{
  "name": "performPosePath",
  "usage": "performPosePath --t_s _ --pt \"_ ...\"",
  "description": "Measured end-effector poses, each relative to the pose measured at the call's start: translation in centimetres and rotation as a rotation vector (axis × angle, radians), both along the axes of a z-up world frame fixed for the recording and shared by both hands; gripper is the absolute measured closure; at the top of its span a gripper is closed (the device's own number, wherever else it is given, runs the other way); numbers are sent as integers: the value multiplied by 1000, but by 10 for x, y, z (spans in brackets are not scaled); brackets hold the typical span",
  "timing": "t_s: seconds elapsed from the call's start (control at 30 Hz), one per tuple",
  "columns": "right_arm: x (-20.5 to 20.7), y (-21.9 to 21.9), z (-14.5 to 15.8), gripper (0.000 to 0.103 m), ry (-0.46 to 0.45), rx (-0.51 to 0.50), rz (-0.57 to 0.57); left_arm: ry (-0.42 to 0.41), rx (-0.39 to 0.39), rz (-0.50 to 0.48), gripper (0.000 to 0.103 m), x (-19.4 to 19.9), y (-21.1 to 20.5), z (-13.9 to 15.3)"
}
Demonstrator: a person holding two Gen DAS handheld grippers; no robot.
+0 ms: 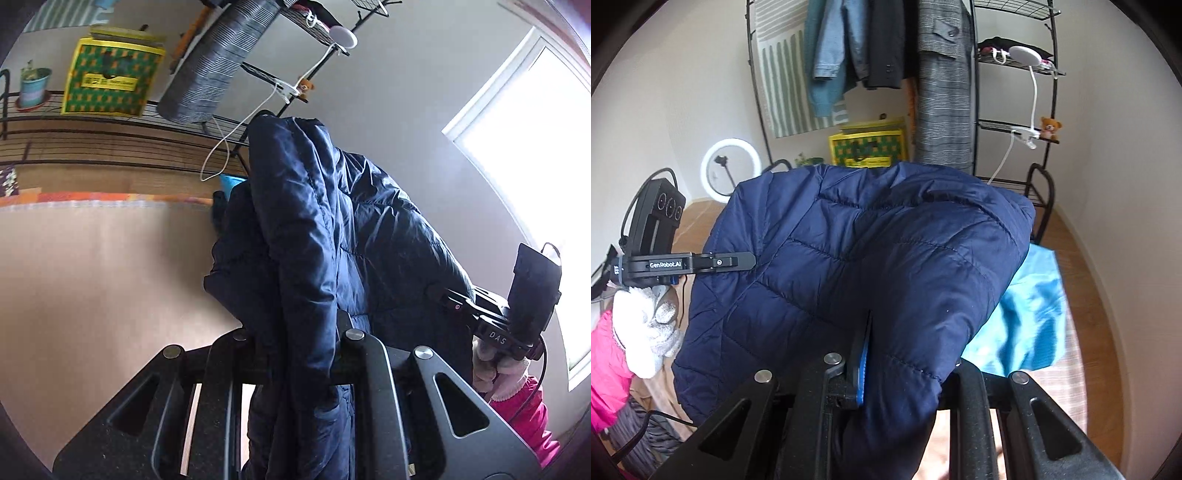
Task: Fold large clothes
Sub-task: 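Lift the folded jacket off the bed with both tools, then lower the jacket onto the light-blue shirt and open both tools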
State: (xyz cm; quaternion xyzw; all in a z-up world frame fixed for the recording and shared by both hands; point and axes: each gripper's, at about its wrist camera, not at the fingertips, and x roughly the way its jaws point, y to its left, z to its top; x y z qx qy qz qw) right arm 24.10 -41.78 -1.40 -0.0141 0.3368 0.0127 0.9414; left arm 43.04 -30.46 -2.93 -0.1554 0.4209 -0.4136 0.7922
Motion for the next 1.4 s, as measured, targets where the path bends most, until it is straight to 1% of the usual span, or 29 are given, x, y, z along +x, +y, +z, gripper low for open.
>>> performPosePath --t_s 0.13,0.23,0.4,0.47,0.6,0.7,0.77,0.8,0.83,0.87,0.9,0.93,0.97,1.0,1.03,1.07,1.1,1.17,1.27,1.3,1.33,1.4 --pt "17 -41 -2 84 8 -40 -28 9 -3 -18 88 21 -44 -7" --pt "34 -65 -4 84 15 -61 -46 -5 3 -25 88 39 -75 -12" --pt "69 -106 1 85 -11 -120 -88 -45 -13 -11 88 71 -118 -16" --pt "88 -120 2 85 -23 -154 -95 -41 -18 -4 88 86 -131 -20" --pt "128 -137 -3 85 -39 -248 -90 -27 -27 45 88 118 -145 -39" --pt "157 -149 -15 85 -52 -256 -100 -36 -11 90 88 134 -152 -57" --pt "180 -160 -31 83 -41 -267 -119 -24 15 126 88 145 -155 -78" --pt "188 -165 -39 80 -33 -273 -131 -19 35 146 88 148 -156 -86" --pt "202 -173 -52 75 -5 -284 -164 -9 57 166 88 152 -157 -97" --pt "211 -179 -63 65 31 -301 -195 14 69 173 87 155 -156 -108" --pt "220 -186 -73 60 74 -314 -230 42 71 175 87 157 -156 -118" --pt "224 -193 -82 54 106 -300 -257 54 70 180 86 158 -154 -122" --pt "222 -198 -84 49 105 -285 -274 48 74 180 86 157 -154 -123" --pt "218 -202 -82 36 92 -277 -303 37 81 173 86 157 -154 -123" --pt "207 -206 -77 27 58 -289 -360 29 89 165 86 156 -155 -122" --pt "197 -209 -74 18 35 -300 -384 31 90 163 86 156 -155 -122" --pt "185 -213 -69 18 19 -294 -402 36 90 161 86 156 -155 -122" --pt "146 -229 -62 20 -13 -153 -405 38 90 158 85 155 -155 -123" --pt "86 -245 -58 20 -52 15 -410 52 81 162 85 159 -156 -125" --pt "70 -251 -60 19 -58 77 -402 67 68 164 85 161 -154 -127" --pt "49 -255 -66 18 -66 168 -390 80 59 167 84 163 -153 -129" --pt "22 -259 -84 16 -50 308 -380 108 36 177 84 164 -150 -132"
